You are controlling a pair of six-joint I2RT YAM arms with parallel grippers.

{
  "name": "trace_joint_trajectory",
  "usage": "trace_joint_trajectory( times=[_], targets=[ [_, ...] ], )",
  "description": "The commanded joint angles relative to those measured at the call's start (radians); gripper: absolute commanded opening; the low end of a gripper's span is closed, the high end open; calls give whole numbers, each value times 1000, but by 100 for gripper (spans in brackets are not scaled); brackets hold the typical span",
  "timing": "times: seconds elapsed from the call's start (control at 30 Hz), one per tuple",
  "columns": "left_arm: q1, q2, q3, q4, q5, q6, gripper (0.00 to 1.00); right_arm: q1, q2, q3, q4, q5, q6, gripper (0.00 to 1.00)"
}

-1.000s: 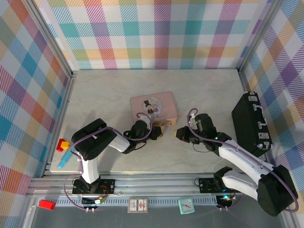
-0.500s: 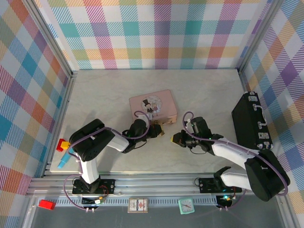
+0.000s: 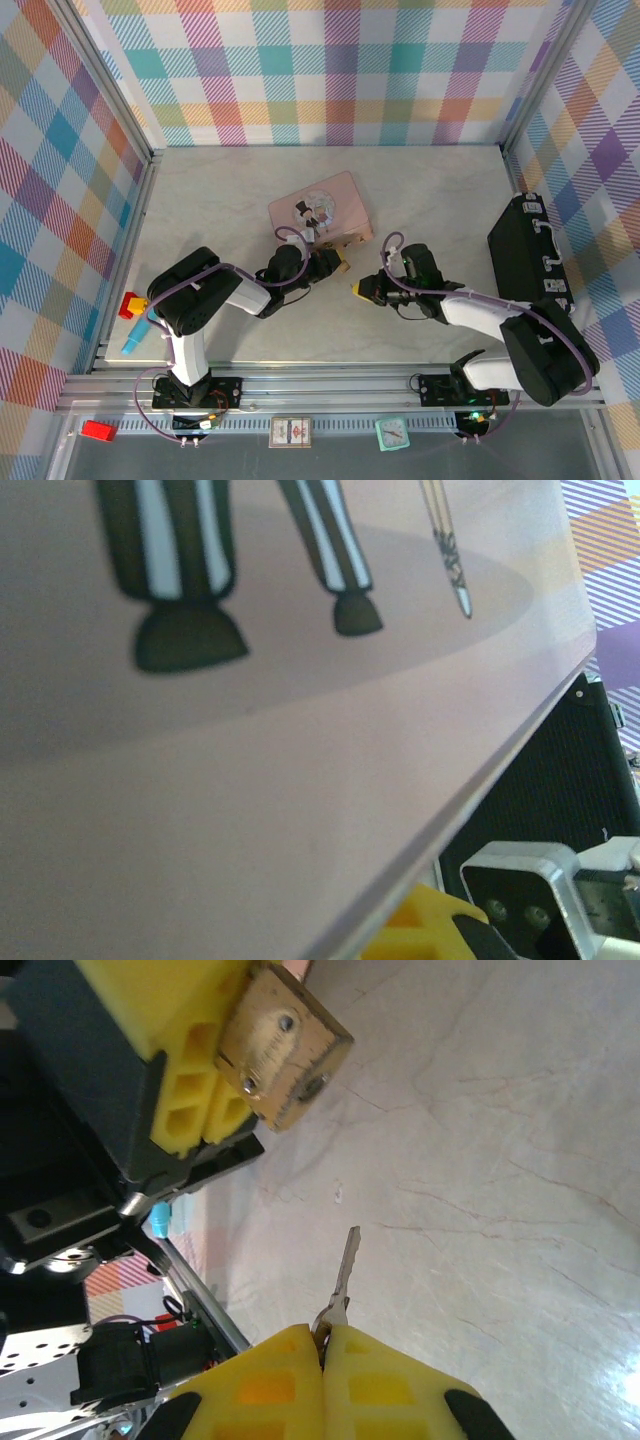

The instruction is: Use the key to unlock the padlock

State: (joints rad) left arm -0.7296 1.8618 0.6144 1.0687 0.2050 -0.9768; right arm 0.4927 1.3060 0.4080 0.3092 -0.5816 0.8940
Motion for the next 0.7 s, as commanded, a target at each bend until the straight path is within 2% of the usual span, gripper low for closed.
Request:
trace_joint_trajectory(
  times=[0.0, 0.37, 0.67],
  targets=[
    [4, 11, 11, -30, 132, -160, 1, -32, 21, -25, 138, -79, -19, 0],
    [15, -10, 31, -64, 147, -192, 1, -83, 136, -63, 441, -185, 22, 0],
    [29, -33, 29, -98, 132, -198, 0, -101, 169, -83, 556, -185, 78, 0]
  ],
)
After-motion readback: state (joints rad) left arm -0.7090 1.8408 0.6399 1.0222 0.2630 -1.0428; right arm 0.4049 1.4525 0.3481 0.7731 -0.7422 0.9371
